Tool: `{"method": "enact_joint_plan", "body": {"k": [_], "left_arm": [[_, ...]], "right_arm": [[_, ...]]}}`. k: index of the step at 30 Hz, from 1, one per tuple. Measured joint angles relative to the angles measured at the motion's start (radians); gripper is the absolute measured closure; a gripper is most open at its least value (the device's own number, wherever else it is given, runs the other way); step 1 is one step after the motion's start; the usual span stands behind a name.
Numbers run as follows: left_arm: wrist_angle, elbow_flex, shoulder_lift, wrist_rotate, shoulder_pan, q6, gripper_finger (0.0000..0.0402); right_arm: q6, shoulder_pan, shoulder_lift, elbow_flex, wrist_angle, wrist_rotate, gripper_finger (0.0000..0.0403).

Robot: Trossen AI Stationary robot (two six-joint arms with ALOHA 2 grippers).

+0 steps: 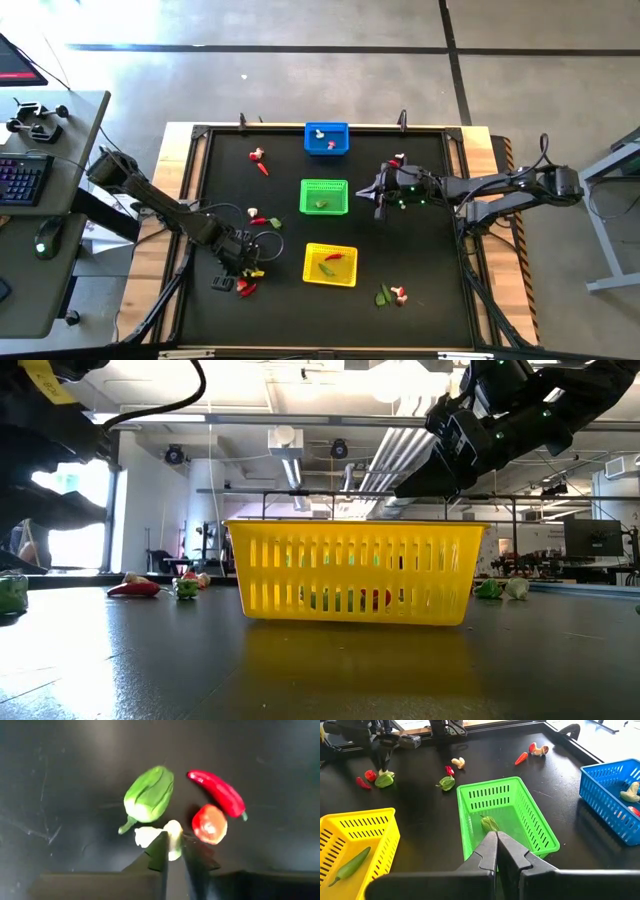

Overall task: Sort produce into baskets
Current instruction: Put the green Mushroom into the blue bin

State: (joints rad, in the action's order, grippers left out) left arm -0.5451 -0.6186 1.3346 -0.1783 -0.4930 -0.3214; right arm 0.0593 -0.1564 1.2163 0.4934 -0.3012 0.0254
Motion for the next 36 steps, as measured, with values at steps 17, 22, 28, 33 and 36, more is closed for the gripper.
{"method": "enact_joint_plan", "body": {"k": [17,22,28,33,36], "left_arm": [[-0.05,-0.001,-0.267,0.112,0.337,0.042,0.0401],[0.187,-0.001,-0.27,0.098,0.545,0.101,0.0401],[0.43,-0.001,-0.165,0.092,0.763,0.221,0.0401],[0.678,-0.025,-0.029,-0.015,0.94,0.296,0.0401],[0.749,-0.088,0.066,-0.04,1.022,0.334,0.0401]], "right_arm": [[0.0,0.0,0.0,0.0,-0.001,0.0,0.0403],[0.001,0.0,0.0,0.0,-0.01,0.0,0.0403],[0.0,0.0,0.0,0.0,-0.016,0.0,0.0403],[-0.012,0.0,0.0,0.0,-0.042,0.0,0.0403],[-0.012,0.0,0.0,0.0,-0.06,0.0,0.0403]]}}
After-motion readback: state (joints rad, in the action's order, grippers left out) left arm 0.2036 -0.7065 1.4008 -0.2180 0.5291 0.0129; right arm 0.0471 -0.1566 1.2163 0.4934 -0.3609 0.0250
